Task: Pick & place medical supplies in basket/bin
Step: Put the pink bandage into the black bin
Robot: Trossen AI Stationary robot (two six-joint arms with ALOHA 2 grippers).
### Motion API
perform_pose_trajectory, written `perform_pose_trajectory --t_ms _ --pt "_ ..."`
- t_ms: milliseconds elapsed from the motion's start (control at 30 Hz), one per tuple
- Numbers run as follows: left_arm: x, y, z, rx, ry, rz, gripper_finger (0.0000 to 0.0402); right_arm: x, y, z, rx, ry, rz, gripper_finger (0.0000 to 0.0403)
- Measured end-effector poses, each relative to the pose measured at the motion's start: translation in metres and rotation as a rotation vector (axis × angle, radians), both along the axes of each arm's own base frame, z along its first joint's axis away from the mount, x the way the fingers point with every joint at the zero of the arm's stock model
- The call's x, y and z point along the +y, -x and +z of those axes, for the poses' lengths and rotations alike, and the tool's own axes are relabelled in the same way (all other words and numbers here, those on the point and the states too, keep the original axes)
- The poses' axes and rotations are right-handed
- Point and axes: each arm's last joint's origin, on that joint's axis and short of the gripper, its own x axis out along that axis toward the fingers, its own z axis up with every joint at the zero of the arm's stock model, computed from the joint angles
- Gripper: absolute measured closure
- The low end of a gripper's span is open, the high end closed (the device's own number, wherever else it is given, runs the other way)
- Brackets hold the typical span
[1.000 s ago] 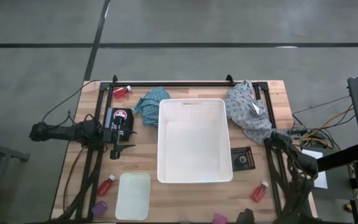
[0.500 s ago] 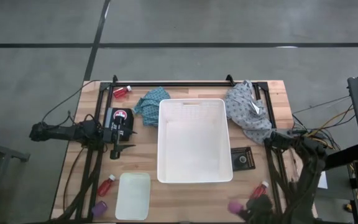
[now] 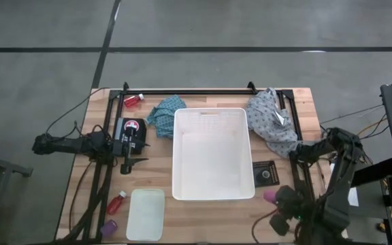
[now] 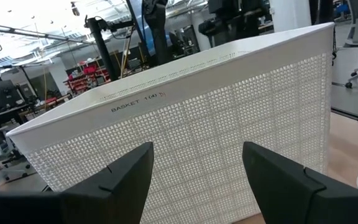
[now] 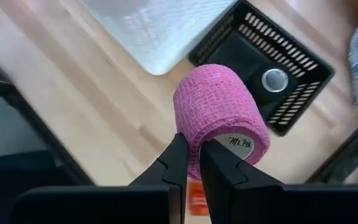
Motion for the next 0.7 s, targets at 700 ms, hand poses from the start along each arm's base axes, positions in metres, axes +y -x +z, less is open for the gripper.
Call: perform_pose_trajectory --t_ms 700 --pt "0.000 0.000 0.000 0.001 0.000 0.000 0.0149 -0.087 0.019 -0.027 0.026 0.113 -0.031 0.0376"
